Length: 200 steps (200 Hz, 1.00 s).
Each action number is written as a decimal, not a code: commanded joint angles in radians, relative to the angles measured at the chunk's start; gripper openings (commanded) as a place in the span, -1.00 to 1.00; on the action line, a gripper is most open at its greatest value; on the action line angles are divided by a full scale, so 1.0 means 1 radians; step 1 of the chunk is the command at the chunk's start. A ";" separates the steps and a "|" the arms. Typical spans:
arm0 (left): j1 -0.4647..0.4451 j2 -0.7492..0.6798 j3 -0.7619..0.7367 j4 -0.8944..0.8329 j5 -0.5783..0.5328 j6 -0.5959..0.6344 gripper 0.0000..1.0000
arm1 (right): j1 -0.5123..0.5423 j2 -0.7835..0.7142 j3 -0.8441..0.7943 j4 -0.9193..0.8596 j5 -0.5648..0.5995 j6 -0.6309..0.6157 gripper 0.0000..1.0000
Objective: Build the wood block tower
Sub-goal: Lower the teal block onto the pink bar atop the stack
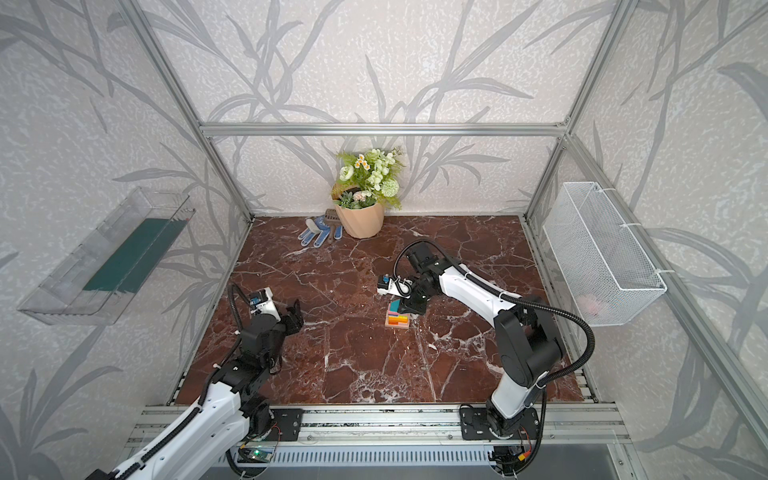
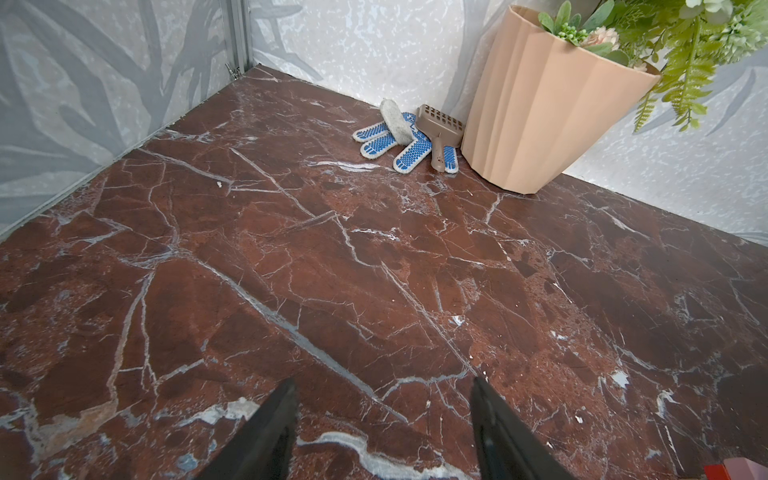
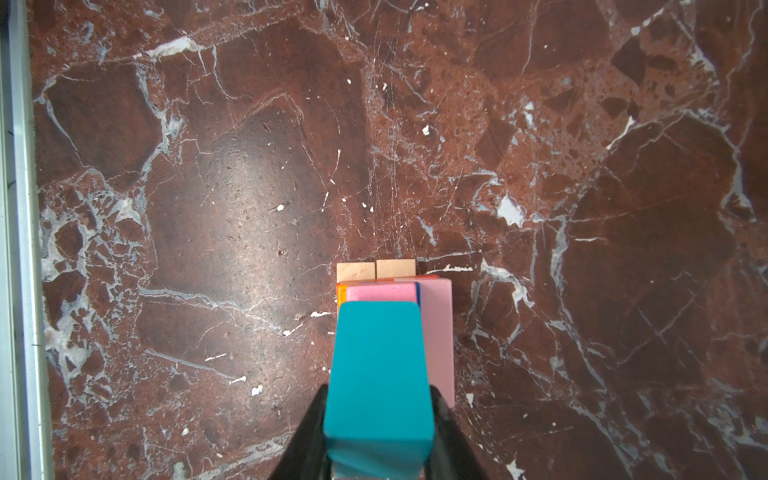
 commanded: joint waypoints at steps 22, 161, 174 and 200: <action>0.000 -0.007 -0.005 0.007 -0.008 -0.004 0.33 | 0.003 -0.015 -0.008 0.021 -0.027 -0.009 -1.00; 0.000 -0.009 -0.007 0.007 -0.008 -0.004 0.33 | 0.004 0.000 -0.018 0.013 -0.014 -0.051 -0.97; -0.001 -0.008 -0.007 0.007 -0.008 -0.004 0.33 | 0.004 0.003 -0.018 0.011 -0.015 -0.054 -0.96; 0.000 -0.010 -0.006 0.007 -0.009 -0.004 0.33 | 0.005 0.005 -0.016 0.006 -0.016 -0.060 -0.96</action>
